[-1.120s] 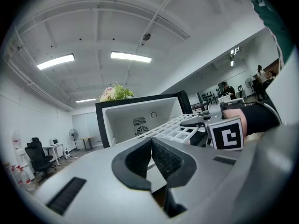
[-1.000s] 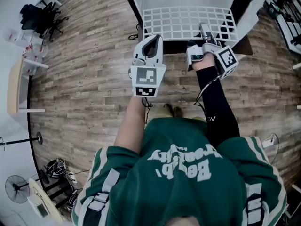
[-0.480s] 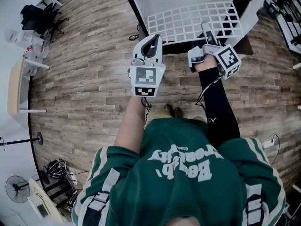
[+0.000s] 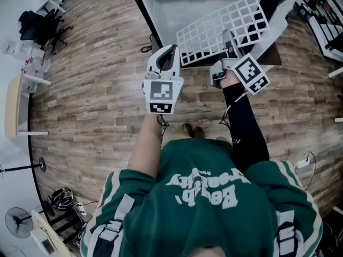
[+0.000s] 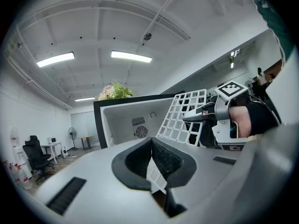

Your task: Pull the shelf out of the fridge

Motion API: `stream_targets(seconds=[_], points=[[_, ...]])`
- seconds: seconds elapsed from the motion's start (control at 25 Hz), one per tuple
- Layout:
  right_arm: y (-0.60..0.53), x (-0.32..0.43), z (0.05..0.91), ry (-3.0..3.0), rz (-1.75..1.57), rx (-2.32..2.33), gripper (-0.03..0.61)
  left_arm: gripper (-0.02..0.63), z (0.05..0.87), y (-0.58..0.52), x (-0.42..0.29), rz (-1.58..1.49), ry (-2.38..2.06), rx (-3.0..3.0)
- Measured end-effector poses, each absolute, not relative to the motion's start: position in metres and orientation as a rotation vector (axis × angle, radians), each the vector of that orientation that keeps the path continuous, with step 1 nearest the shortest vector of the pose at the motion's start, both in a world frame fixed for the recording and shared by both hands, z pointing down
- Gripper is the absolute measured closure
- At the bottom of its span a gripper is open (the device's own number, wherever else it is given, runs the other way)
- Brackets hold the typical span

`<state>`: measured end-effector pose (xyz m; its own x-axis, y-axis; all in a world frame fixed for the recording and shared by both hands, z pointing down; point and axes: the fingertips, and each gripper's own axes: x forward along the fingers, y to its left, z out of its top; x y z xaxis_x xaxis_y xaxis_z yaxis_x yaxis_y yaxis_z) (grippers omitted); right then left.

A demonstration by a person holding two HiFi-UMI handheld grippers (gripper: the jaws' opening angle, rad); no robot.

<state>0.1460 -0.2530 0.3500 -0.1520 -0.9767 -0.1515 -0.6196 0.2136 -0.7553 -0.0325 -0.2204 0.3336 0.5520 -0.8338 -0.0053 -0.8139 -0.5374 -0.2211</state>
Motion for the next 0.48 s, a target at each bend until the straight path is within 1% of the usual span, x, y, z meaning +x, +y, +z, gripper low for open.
stream_targets(seconds=[0.24,0.48], points=[[-0.254,0.143,0.339,2.027,-0.528,-1.635,0.54,0.597,0.33,-0.229,-0.025,-0.136,1.381,-2.592],[-0.257,0.138,0.35,2.184,-0.37,-1.779,0.54,0.597,0.326,-0.232,-0.017,-0.114,1.363,-2.592]])
